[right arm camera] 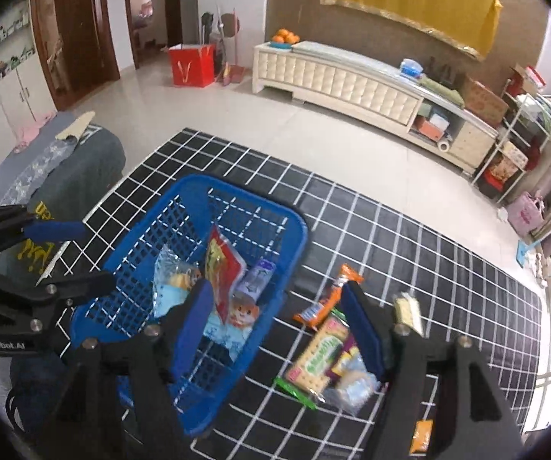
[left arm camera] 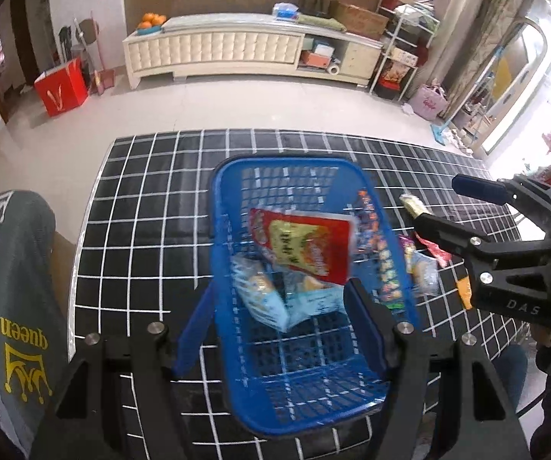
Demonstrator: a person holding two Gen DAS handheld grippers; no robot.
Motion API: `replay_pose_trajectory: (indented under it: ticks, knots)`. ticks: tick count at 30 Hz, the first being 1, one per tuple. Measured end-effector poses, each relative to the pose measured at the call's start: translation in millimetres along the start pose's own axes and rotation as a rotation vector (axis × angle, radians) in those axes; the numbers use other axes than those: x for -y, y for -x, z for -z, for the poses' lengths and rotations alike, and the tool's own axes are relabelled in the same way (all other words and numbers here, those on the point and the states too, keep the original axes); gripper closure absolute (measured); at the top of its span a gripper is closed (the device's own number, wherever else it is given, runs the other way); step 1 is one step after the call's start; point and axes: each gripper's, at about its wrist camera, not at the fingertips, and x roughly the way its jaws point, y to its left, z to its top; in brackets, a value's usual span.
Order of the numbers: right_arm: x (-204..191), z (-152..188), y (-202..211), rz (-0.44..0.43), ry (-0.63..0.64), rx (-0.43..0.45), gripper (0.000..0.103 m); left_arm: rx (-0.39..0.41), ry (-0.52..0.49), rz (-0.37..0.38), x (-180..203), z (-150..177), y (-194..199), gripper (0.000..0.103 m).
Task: Organize snacks
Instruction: 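Move both tools away from the basket back over the snack pile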
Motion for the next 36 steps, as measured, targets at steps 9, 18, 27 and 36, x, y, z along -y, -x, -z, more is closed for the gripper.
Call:
replay_pose_trajectory:
  ticks: [9, 18, 27, 36]
  knots:
    - [42, 40, 53, 0.02, -0.091, 0.045, 0.029, 0.041, -0.085, 0.012, 62, 3, 27, 0.037]
    - [86, 88, 81, 0.038, -0.179, 0.058, 0.029, 0.056, -0.174, 0.022, 133, 14, 28, 0.037]
    - [143, 140, 76, 0.062, -0.28, 0.01, 0.025, 0.034, -0.208, 0.042, 195, 19, 6, 0.025]
    - [182, 182, 42, 0.068, -0.318, -0.081, 0.015, -0.046, -0.278, 0.021, 248, 30, -47, 0.025]
